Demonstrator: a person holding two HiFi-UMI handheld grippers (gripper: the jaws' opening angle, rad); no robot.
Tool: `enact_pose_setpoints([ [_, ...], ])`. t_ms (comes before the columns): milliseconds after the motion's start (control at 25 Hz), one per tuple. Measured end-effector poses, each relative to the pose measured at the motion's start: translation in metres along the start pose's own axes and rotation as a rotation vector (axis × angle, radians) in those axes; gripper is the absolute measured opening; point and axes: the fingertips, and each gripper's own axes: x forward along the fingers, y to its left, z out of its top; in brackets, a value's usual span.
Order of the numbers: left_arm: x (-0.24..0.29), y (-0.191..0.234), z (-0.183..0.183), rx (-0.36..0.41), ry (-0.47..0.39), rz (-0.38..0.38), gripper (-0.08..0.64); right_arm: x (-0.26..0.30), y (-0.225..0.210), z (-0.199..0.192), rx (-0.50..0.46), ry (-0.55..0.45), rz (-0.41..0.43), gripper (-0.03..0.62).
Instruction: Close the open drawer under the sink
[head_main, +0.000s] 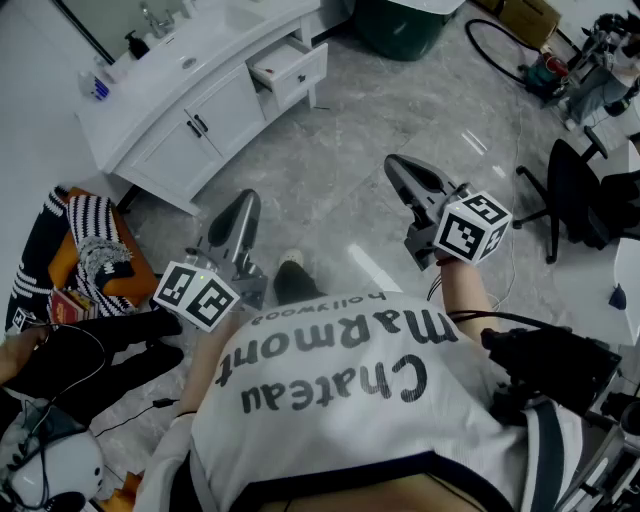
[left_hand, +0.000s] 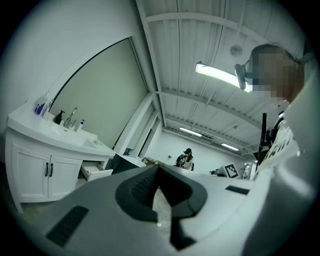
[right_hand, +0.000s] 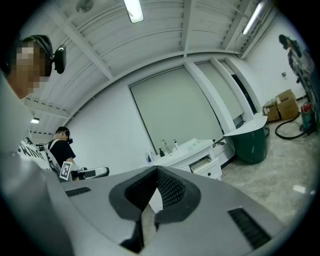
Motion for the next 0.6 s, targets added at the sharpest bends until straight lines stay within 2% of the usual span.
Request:
enact_pose_setpoints([
  [360,0.001,-0.008,0.003,0.012,-0.001,-0.015,0.008,-0.009,-0.002,0.008,-0.016,-0.014,0.003,0.012],
  [480,-0.005,-0.012,0.003,0.016,-0.007,-0.029,0.008,-0.014,0.003,0.013,-0.027,-0.032,0.037,0.012],
  [600,-0.012,-0.011,0.002,0.038,-0.043,-0.003,0.008,-0.020,0.009,0.016,-0.015,-0.074,0.088,0.014],
])
